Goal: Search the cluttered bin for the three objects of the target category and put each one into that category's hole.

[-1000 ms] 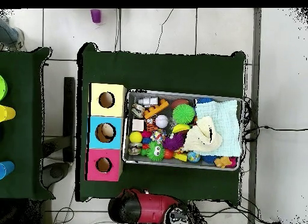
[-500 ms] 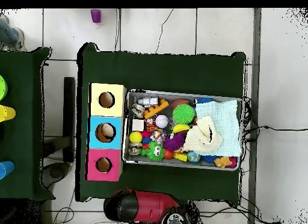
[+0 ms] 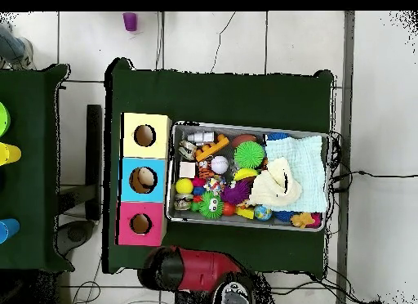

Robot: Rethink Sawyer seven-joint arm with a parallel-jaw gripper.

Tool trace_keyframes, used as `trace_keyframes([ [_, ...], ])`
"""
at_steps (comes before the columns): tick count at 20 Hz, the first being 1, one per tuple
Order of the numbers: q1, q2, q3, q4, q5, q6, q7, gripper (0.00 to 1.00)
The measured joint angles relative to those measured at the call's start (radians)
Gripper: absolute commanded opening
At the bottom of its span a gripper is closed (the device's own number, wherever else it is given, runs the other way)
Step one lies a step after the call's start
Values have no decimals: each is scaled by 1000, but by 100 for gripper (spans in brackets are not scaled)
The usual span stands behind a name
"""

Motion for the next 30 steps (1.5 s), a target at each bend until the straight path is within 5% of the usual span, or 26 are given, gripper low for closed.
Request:
trace_keyframes([
  [15,12,70,-4,-200,-1,106,0,100],
  [30,43,126,-16,-268,3,117,0,100],
])
